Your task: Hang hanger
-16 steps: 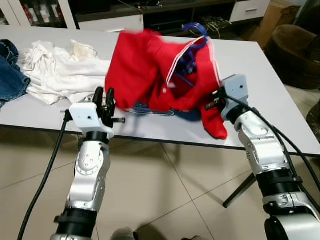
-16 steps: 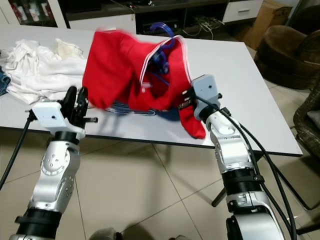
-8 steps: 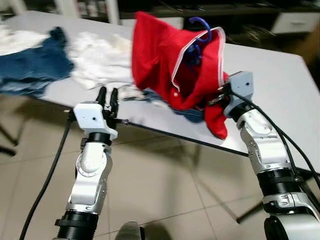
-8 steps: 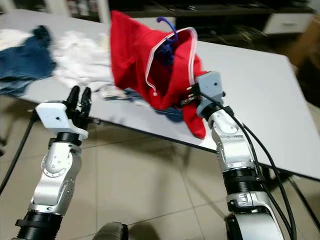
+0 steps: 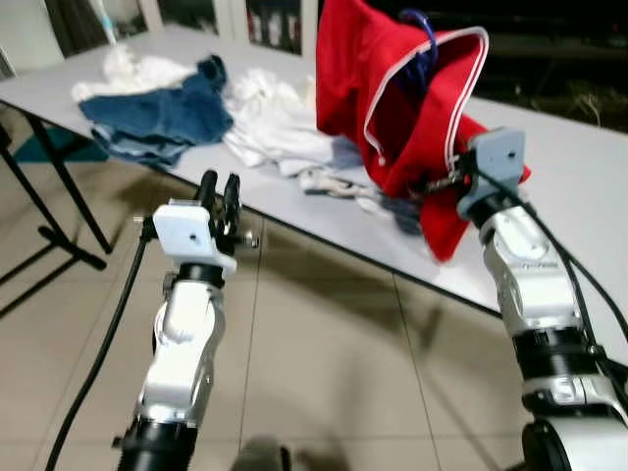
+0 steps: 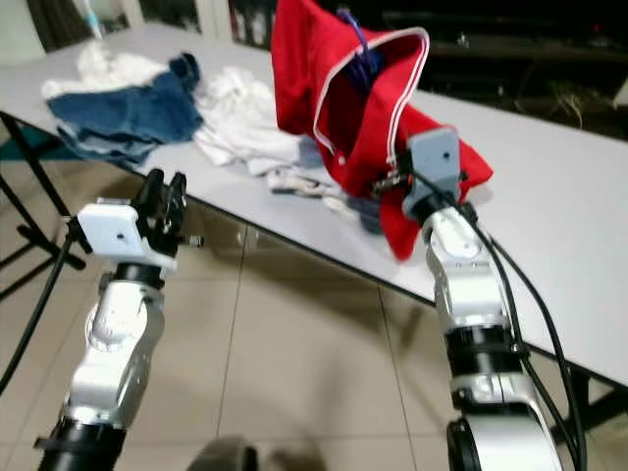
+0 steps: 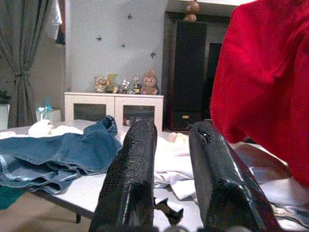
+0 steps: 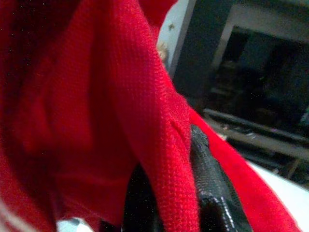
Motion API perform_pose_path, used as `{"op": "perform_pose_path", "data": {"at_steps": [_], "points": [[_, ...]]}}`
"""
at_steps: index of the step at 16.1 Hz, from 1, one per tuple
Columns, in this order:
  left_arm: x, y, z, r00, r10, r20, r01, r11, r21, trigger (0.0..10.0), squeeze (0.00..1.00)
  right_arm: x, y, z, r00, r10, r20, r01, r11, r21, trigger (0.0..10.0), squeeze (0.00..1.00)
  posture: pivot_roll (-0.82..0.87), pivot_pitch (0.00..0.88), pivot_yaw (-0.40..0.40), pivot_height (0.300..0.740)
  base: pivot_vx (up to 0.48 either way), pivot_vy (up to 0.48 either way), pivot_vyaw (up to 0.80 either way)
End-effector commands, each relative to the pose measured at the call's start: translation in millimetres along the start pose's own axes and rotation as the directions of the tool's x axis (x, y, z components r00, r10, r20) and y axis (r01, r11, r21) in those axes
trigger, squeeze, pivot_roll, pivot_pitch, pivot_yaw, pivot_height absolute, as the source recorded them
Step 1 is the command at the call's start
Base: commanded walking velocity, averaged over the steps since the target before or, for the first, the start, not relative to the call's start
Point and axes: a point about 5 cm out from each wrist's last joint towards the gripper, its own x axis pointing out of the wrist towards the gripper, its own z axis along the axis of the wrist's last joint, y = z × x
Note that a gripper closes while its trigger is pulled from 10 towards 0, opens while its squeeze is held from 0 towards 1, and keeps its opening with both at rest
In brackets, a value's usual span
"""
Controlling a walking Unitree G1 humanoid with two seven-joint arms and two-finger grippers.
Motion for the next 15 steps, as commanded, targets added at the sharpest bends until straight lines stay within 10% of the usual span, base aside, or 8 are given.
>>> {"op": "perform_pose_path", "data": {"at_steps": [1,15], "points": [[0.5,-2.2,2.1,1.0,-0.017,0.008,0.017,1.0,0.002,10.0,0.0,6.1,-9.1,26.1,0.992,-0.044,0.118,0.048,0.998,-0.027,10.0,0.0,0.12,0.0,0.002,0.74,0.0,0.0,0.79],[2.6,-5.0,5.1,0.999,-0.04,0.029,0.04,0.999,0.014,10.0,0.0,6.2,-21.2,49.4,0.958,-0.156,0.241,0.182,0.979,-0.089,9.8,0.0,0.12,0.0,0.007,0.74,0.0,0.0,0.79]]}}
